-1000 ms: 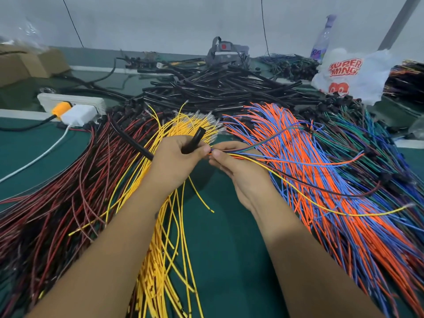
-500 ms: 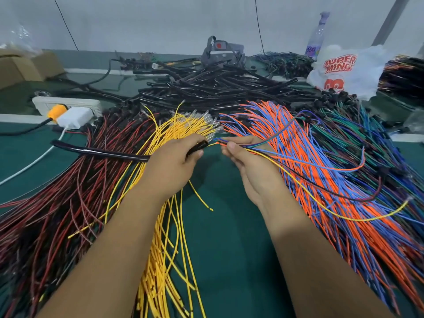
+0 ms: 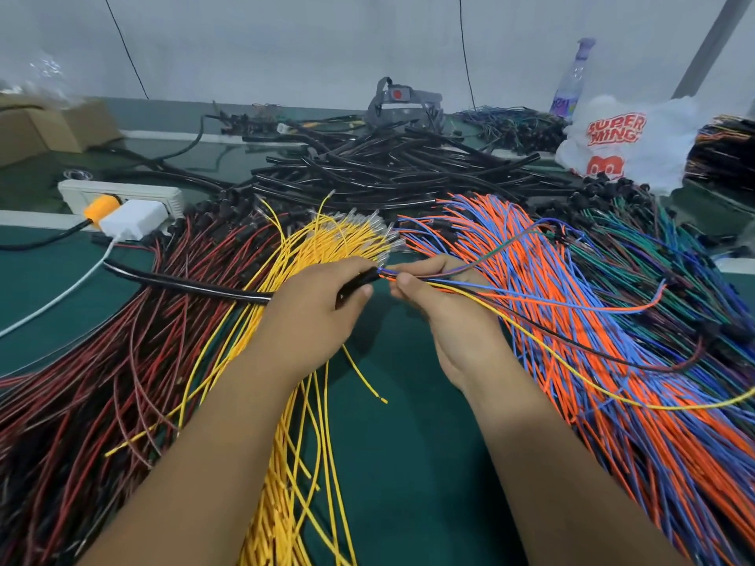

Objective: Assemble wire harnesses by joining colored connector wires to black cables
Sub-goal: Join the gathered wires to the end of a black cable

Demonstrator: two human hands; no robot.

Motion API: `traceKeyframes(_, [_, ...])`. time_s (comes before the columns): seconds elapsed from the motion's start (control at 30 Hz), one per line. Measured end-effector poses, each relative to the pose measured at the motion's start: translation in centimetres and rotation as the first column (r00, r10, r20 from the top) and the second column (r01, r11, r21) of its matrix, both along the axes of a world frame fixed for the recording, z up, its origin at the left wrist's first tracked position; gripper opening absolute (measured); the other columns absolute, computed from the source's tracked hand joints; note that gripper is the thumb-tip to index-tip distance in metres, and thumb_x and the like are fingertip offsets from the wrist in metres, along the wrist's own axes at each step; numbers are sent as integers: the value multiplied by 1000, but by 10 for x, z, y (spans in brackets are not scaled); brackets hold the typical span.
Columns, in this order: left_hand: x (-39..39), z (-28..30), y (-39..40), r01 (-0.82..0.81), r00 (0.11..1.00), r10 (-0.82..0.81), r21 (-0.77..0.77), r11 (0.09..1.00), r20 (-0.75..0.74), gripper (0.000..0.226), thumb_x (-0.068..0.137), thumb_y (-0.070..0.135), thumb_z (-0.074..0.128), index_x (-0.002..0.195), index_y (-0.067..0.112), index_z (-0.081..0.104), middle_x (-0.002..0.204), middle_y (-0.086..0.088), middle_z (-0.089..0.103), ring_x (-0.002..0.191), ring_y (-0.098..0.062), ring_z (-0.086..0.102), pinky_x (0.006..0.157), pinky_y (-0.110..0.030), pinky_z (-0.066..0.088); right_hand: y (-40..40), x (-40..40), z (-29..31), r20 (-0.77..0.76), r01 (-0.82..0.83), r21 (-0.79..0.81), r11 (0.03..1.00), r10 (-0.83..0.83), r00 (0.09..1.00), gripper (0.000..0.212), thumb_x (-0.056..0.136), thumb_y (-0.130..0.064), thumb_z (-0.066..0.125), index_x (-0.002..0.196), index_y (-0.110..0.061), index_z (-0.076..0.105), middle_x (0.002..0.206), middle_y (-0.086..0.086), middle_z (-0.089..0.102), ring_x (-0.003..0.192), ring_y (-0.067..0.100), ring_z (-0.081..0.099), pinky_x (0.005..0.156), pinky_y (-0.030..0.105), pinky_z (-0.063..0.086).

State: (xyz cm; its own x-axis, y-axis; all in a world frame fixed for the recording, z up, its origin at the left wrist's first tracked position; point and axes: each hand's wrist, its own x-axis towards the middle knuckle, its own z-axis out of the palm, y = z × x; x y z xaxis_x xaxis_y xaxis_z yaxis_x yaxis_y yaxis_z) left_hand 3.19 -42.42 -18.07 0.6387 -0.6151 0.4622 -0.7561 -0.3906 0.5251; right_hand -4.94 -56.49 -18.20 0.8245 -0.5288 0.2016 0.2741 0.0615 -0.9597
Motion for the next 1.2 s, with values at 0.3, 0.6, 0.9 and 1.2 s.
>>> traceKeyframes(0.3, [0, 3, -1, -161, 961, 111, 191, 968, 252, 25, 95, 29, 54, 117, 38, 63, 82, 7, 55, 92, -25, 53, 74, -39, 41, 0, -5, 1, -95, 49, -232, 971, -73, 993, 14, 81, -1, 71, 75, -14, 71, 76, 10, 73, 75, 20, 71, 84, 44, 57])
traceKeyframes(0.6, [-2, 0, 0, -139, 989, 127, 167, 976, 81, 20, 97, 45, 43, 109, 37, 58, 72, 9, 56, 70, -16, 53, 51, -28, 34, 4, -4, 2, -3, 67, -77, 995, -67, 998, 17, 83, 6, 66, 77, -10, 69, 72, 8, 69, 72, 17, 66, 85, 37, 54])
traceKeyframes(0.9, [-1, 2, -3, -136, 970, 96, 172, 976, 222, 22, 94, 37, 54, 108, 26, 67, 84, 2, 52, 83, -22, 51, 68, -35, 36, -3, -13, 1, -52, 10, -110, 994, -16, 999, 20, 83, 6, 65, 74, -11, 67, 68, 2, 69, 67, 12, 67, 70, 23, 53])
traceKeyframes(1.2, [-3, 3, -5, -193, 940, 113, 229, 954, 321, 26, 94, 39, 49, 116, 35, 63, 84, 8, 39, 95, -23, 47, 74, -33, 27, 0, -8, 4, -43, -21, 41, 999, 23, 999, 21, 85, 9, 61, 75, -9, 65, 74, 8, 67, 69, 14, 64, 72, 21, 53])
